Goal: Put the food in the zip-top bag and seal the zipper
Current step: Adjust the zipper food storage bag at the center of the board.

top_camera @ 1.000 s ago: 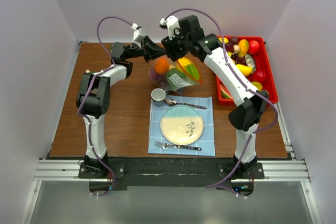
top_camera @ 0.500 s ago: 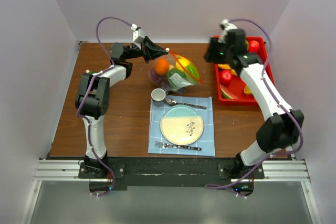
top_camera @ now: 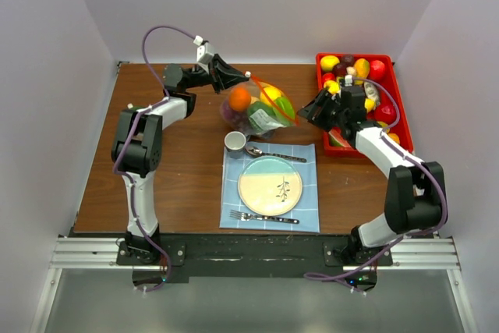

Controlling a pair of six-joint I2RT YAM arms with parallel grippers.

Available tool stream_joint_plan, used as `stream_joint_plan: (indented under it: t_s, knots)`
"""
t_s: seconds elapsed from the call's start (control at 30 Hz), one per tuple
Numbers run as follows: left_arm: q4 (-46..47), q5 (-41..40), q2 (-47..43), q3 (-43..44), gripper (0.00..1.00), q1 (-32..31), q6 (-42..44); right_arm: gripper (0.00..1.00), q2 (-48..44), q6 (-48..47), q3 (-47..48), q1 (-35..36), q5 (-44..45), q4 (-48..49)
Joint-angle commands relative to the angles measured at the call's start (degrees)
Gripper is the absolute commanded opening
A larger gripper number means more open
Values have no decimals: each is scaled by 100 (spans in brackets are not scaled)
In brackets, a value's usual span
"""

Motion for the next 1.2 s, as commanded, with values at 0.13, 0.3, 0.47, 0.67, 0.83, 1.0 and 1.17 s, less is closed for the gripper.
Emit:
stream_joint_plan:
  t_s: [0.13,0.3,0.47,0.67,0.83,1.0,1.17]
  knots:
    - [732,-101,-370,21,0,63,-58,59,-730,633,-753,-28,306,1545]
    - [978,-101,-299,48,0,63,-304,59,-854,555,-1000,-27,69,2054]
    - [1057,-127,-273,65,0,63,-366,59,-740,379,-1097,-10,-36,2055]
    - [1092,-136,-273,83,0,63,-427,57,-616,37,-1123,218,6,2205]
    - [1075,-127,-291,100,0,63,-436,57,-573,-228,-1114,430,288,2073]
    - [1075,-110,-308,101,0,63,-445,56,-336,-341,-1097,430,446,2090]
    - [1057,-74,-343,92,0,63,-436,54,-230,-587,-1000,430,649,2055]
